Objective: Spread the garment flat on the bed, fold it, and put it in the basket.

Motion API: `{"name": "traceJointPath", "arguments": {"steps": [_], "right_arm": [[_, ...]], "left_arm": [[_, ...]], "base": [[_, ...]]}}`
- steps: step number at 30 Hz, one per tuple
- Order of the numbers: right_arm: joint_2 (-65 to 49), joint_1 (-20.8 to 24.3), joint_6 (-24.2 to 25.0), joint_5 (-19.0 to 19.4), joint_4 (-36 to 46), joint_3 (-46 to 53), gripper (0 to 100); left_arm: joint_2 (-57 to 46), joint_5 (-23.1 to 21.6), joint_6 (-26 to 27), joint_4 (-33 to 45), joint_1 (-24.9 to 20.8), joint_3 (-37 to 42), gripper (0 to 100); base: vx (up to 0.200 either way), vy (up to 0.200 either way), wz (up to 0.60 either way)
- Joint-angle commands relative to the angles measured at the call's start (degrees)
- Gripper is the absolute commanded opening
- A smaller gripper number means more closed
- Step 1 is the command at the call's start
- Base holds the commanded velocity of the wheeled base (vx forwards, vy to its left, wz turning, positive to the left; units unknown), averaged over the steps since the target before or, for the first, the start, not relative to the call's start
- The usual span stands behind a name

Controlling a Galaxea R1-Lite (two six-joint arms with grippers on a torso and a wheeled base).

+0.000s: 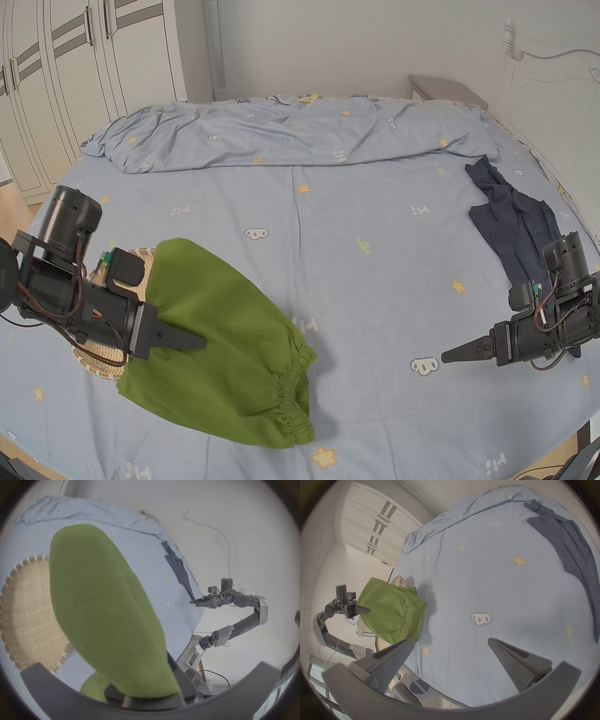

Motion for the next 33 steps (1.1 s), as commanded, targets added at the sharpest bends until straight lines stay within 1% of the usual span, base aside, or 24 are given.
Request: {"name": "traceJointPath", "arguments": {"steps": [1, 3, 4, 7, 10, 13, 15, 18, 19, 20, 23, 26, 29, 31, 33], "right_arm": [[-0.88, 0.96, 0.12, -0.01, 0.06, 0.16, 100], [-0.97, 0.96, 0.21, -0.01, 0.15, 0.07, 100], [-1.41, 0.96, 0.21, -0.01, 0.15, 0.07, 100], [-2.29, 1.05, 0.21, -0.01, 0.06, 0.07, 100], [-2.55, 1.14, 0.21, 0.08, 0.15, 0.07, 100], [-2.46, 1.14, 0.21, 0.08, 0.15, 0.16, 100], [-2.38, 1.32, 0.21, 0.08, 0.15, 0.33, 100], [-2.55, 1.84, 0.30, 0.08, 0.06, 0.51, 100], [-2.55, 1.84, 0.30, 0.08, 0.06, 0.51, 100], [-2.73, 1.93, 0.30, 0.08, 0.06, 0.51, 100], [-3.34, 1.93, 0.21, 0.08, 0.06, 0.51, 100], [-3.52, 1.93, 0.21, -0.01, 0.15, 0.51, 100], [-4.05, 2.02, 0.21, -0.01, 0.15, 0.51, 100], [-4.31, 2.63, 0.21, 0.08, 0.15, 0.51, 100], [-4.75, 3.69, 0.38, -0.01, 0.24, 0.51, 100]], "left_arm": [[-4.80, 0.08, 1.80, -0.26, 1.37, -2.17, 0], [-4.97, 0.08, 3.47, -0.61, 2.33, -2.61, 0], [-5.32, 0.34, 5.58, -0.79, 3.65, -3.49, 0], [-6.38, 0.69, 6.11, -0.96, 6.20, -5.60, 0], [-6.73, 0.87, 6.46, -1.93, 11.21, -7.18, 0], [-6.55, 0.34, 6.37, -6.59, 16.31, -7.45, 0], [-5.94, -0.01, 6.29, -11.25, 20.35, -7.18, 0], [-4.27, -0.45, 6.11, -14.06, 23.87, -7.27, 0], [-4.27, -0.45, 6.11, -14.06, 23.87, -7.27, 0], [-3.04, -0.54, 6.11, -15.11, 26.06, -7.53, 0], [-0.14, -0.54, 6.02, -15.38, 28.26, -7.53, 0], [2.50, -0.54, 6.11, -15.11, 28.70, -6.83, 0], [7.33, -0.45, 6.11, -14.50, 30.11, -4.02, 0], [9.27, -0.36, 5.85, -14.15, 31.43, -3.05, 0], [9.53, -0.01, 4.79, -12.04, 32.74, -2.08, 0]], "base": [[0.000, 0.000, 0.00], [0.000, 0.000, 0.00], [0.000, 0.000, 0.00], [0.000, 0.000, 0.00], [0.000, 0.000, 0.00], [0.000, 0.000, 0.00], [0.000, 0.000, 0.00], [0.000, 0.000, 0.00], [0.000, 0.000, 0.00], [0.000, 0.000, 0.00], [0.000, 0.000, 0.00], [0.000, 0.000, 0.00], [0.000, 0.000, 0.00], [0.000, 0.000, 0.00], [0.000, 0.000, 0.00]]}}
